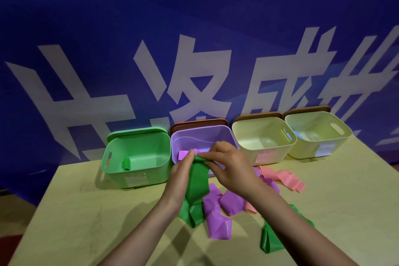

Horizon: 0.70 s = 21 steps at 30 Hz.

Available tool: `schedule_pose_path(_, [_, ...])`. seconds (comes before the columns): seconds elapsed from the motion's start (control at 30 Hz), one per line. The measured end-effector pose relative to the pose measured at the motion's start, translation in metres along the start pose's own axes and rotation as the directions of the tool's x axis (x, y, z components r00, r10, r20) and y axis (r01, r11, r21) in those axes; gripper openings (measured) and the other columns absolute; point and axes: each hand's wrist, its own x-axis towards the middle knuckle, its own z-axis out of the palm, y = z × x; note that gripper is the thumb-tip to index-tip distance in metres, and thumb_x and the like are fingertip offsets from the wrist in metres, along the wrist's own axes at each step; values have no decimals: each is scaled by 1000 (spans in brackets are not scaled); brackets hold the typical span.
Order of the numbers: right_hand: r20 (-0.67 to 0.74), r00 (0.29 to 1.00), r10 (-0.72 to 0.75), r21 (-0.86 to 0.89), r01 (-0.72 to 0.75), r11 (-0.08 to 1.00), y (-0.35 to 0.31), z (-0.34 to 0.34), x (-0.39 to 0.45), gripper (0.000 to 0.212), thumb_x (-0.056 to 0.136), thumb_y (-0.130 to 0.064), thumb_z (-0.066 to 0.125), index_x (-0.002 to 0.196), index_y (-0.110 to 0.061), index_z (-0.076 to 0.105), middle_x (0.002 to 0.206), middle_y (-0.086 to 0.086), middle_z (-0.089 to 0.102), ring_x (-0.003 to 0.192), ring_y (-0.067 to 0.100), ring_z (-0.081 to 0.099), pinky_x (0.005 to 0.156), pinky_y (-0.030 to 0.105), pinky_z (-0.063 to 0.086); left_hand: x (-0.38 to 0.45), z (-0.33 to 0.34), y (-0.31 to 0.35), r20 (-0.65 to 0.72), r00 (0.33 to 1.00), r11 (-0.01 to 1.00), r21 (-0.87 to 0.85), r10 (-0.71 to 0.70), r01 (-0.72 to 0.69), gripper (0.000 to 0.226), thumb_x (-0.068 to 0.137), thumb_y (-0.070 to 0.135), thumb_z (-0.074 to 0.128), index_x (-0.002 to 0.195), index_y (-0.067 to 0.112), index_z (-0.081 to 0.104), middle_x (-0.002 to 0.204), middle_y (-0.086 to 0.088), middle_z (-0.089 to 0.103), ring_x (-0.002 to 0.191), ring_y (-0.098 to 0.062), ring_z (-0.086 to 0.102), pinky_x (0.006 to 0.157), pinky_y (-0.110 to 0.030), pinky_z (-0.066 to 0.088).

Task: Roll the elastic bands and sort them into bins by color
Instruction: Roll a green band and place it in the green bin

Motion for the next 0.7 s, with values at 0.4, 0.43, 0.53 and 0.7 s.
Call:
schedule_pose_path(0.4, [141,911,388,487,-405,774,-7,0,-2,23,90,-27,60,109,-40,64,95,-15,64,90,4,62,80,22,48,2,-7,-2,-20,1000,998,-61,9,-10,35,92,28,54,121,9,60,125,-15,62,117,-28,58,107,-47,40])
schedule_pose_path(0.43, [149,909,389,494,-409,767,-9,1,-1,20,90,-25,59,104,-38,66,90,-15,67,84,3,62,78,22,47,2,-8,-3,-21,1000,998,-69,3,-5,36,92,30,54,121,9,60,125,-15,62,118,-29,58,107,-48,40])
schedule_pose_path(0.53, [169,903,395,598,-413,687,-14,-1,0,22,94,-6,57,96,-24,69,73,-18,69,67,-2,58,70,16,46,-1,-7,-1,-11,1000,998,-64,-2,1,28,99,21,43,109,9,66,112,-19,68,108,-32,63,98,-47,45])
schedule_pose_path(0.7, [127,895,428,622,-408,668,-13,-1,-4,30,89,-2,62,81,-29,71,72,-8,70,68,4,61,71,23,50,-2,-9,0,53,994,995,13,100,-101,21,96,13,48,103,9,68,105,-17,70,97,-27,65,91,-40,48])
